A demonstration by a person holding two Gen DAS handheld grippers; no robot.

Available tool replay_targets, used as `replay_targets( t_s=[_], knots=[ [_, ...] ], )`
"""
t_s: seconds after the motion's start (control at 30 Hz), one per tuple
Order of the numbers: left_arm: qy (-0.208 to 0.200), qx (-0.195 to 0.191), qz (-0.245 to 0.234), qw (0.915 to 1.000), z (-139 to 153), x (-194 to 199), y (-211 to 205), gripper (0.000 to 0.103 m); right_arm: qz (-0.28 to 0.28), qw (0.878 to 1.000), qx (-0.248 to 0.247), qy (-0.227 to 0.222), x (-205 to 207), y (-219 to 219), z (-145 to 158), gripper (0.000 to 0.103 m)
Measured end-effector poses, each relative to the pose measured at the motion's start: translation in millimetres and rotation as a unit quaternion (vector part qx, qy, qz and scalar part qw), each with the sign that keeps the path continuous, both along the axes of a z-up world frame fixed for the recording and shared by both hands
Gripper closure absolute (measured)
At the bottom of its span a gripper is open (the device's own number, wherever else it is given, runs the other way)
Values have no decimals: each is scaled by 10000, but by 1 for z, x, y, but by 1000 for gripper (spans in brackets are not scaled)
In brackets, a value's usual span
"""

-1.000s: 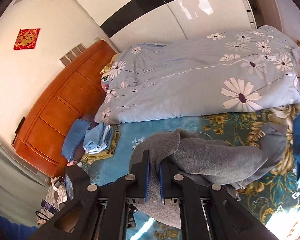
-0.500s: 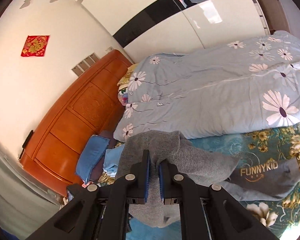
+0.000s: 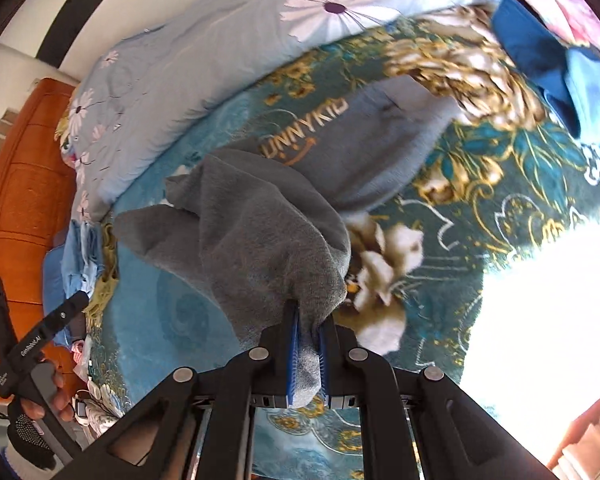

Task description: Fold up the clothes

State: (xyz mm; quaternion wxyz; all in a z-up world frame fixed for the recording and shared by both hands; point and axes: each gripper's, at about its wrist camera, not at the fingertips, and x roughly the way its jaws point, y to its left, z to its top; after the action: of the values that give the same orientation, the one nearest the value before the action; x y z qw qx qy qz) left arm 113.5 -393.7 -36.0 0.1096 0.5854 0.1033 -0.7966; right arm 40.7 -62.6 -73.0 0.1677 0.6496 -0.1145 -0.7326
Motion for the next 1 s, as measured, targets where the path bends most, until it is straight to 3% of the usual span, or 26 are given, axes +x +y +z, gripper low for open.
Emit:
replay_targets(
  t_s=[0.17,0.27,0.37,0.47,0.63,0.83,1.0],
  knots=[
    [-144,31,-69,9999,-20,-22,9,0,23,9998,161,-66,-3,9,-20,89],
    [-184,0,-137,9997,-27,-33,11,0,29,9994,347,85,-9,7,-15,82],
    [-212,48,-125,9997,-33,-40,7,0,57,9972,660,344,-14,8,-2,64],
    [-253,215,-83,9994,-40,-44,1,0,305,9947,771,614,-28,-2,14,60],
    [-333,350,34,9988,-51,-48,-4,0,1291,9866,508,859,-67,-79,14,58],
    [-359,586,129,9975,-58,-47,-9,2,2539,9631,415,795,-88,-187,-20,57],
    [-405,985,271,9939,-65,-46,-13,27,2989,9507,537,621,-90,-224,-43,57]
  ],
)
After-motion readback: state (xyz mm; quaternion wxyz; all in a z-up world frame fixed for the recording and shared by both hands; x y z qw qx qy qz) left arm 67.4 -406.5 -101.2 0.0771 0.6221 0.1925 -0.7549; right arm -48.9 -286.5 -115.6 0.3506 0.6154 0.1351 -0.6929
